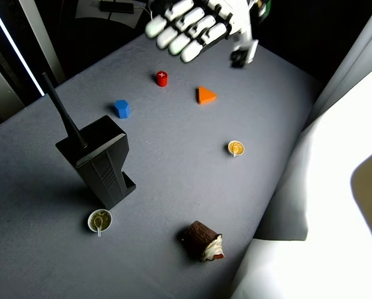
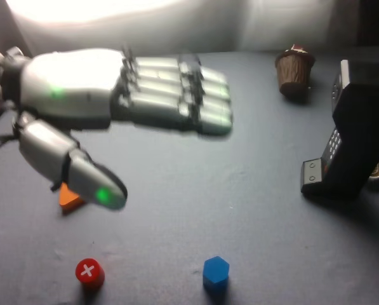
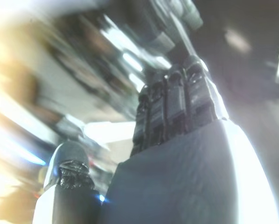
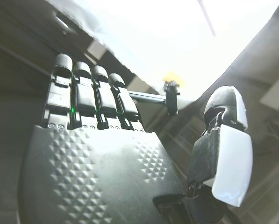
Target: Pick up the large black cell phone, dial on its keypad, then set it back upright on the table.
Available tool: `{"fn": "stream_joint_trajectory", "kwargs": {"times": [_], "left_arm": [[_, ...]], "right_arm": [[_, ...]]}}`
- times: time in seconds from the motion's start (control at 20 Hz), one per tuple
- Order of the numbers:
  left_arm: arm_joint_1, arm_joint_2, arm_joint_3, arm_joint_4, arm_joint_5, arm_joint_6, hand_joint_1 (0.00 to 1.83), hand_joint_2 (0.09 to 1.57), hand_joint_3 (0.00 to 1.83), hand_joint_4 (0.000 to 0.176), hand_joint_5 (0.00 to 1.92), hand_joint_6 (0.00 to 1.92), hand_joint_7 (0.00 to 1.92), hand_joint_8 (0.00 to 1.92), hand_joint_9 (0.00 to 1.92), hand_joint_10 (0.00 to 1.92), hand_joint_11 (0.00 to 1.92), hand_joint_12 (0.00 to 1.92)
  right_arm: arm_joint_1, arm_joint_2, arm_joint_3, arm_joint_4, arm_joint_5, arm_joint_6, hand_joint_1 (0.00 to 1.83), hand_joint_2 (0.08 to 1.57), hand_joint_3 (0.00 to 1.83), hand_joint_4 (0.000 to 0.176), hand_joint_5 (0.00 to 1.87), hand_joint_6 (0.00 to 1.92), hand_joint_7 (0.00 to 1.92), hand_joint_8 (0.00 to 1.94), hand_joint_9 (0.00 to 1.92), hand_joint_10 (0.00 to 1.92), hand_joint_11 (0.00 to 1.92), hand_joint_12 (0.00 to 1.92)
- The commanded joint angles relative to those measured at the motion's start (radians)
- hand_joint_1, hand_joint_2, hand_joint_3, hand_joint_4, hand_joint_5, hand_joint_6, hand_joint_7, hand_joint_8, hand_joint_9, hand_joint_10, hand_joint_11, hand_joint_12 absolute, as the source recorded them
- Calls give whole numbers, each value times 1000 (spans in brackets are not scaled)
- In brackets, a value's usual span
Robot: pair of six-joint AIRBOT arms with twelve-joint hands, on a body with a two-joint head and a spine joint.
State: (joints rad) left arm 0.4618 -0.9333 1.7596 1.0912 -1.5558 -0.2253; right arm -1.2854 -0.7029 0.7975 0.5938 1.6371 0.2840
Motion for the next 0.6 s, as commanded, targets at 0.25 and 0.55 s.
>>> {"fn": "stream_joint_trajectory", "kwargs": {"times": [0.25,0.55], "left_arm": [[24,-6,-10,-163,-91,17,0,1202,0,2,135,4,168,1,118,0,0,295],[-17,-15,10,-139,-70,-12,0,1185,0,4,128,2,164,3,118,3,0,335]], "right_arm": [[81,-76,77,-30,86,9,386,920,4,0,1,0,2,0,25,1,0,233],[172,-143,107,-31,37,-3,492,922,0,0,0,0,0,0,0,0,0,93]]}}
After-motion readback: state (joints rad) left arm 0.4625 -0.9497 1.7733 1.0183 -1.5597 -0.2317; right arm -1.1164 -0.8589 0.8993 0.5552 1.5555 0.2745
